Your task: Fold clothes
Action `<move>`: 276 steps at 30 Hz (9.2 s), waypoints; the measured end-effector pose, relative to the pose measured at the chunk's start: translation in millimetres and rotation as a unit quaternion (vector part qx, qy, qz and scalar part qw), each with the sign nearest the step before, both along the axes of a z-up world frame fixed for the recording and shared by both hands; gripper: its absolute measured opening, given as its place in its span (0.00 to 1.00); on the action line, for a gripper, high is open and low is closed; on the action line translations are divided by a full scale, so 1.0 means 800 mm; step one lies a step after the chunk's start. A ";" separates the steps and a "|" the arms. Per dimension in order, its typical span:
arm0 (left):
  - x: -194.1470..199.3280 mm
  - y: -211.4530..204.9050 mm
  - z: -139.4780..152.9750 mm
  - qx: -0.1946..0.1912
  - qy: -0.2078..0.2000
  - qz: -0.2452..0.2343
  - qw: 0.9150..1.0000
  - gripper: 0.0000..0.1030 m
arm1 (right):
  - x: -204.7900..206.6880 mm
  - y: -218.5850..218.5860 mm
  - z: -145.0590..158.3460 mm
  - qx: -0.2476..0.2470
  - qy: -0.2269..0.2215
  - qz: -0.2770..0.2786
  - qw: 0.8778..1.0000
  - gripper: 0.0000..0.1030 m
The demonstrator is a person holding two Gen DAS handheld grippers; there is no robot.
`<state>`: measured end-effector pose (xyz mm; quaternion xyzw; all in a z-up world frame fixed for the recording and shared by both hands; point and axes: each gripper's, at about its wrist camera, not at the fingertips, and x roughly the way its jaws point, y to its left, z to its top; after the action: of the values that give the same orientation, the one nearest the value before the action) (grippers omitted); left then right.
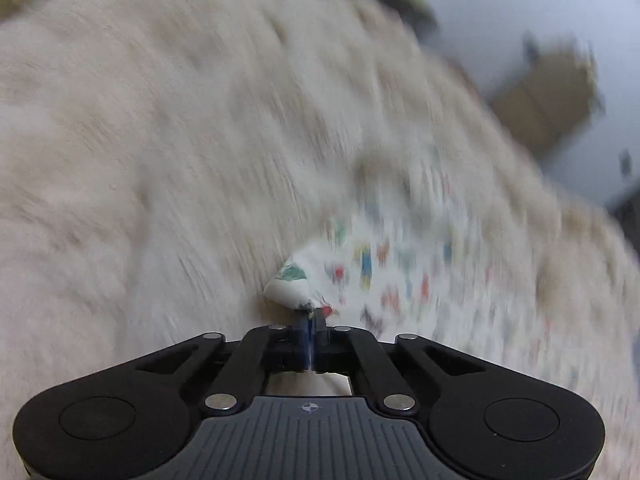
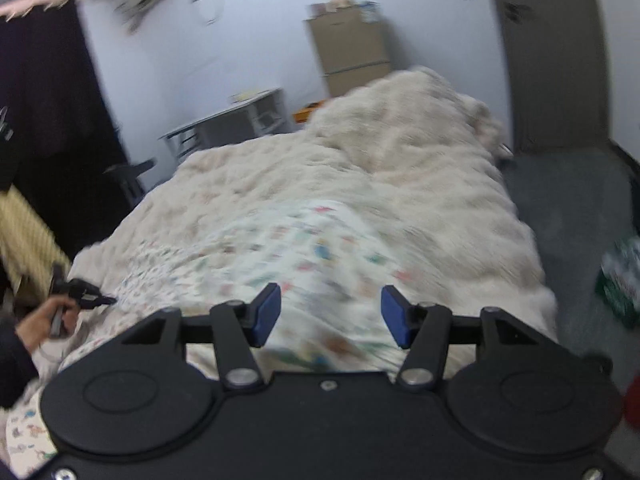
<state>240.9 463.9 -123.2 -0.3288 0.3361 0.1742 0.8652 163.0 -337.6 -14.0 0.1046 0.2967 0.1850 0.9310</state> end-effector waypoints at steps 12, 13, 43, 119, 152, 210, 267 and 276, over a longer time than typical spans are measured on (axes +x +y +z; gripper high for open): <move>-0.067 -0.197 0.158 0.126 -0.081 -0.137 0.979 0.57 | 0.111 -0.091 -0.114 0.249 0.102 -0.003 0.963 0.53; -0.074 -0.224 0.171 0.129 -0.099 -0.175 0.971 0.60 | 0.117 -0.091 -0.120 0.269 0.109 0.008 0.957 0.51; -0.212 -0.444 0.179 0.283 -0.114 -0.380 0.873 0.94 | -0.076 -0.028 0.025 -0.054 -0.033 0.079 0.995 0.69; -0.246 -0.536 0.116 0.326 -0.118 -0.419 0.839 1.00 | -0.255 -0.035 -0.024 -0.146 -0.109 0.155 0.971 0.75; -0.367 -0.469 0.165 0.476 -0.135 -0.603 0.626 0.89 | -0.293 0.093 -0.085 -0.391 -0.247 0.238 0.854 0.47; -0.128 -0.514 0.080 0.567 -0.179 -0.520 0.614 0.52 | -0.296 0.097 -0.090 -0.376 -0.265 0.234 0.856 0.45; -0.123 -0.128 0.167 0.119 0.043 -0.393 0.911 0.81 | -0.291 0.103 -0.089 -0.381 -0.265 0.234 0.854 0.46; -0.171 0.051 0.086 0.050 0.090 -0.218 0.970 0.81 | -0.290 0.108 -0.091 -0.383 -0.261 0.240 0.853 0.47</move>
<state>104.3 504.9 -54.8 -0.1867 0.4673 0.0268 0.8637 -68.7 -251.1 -86.5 -0.3866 0.1058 0.2947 0.8674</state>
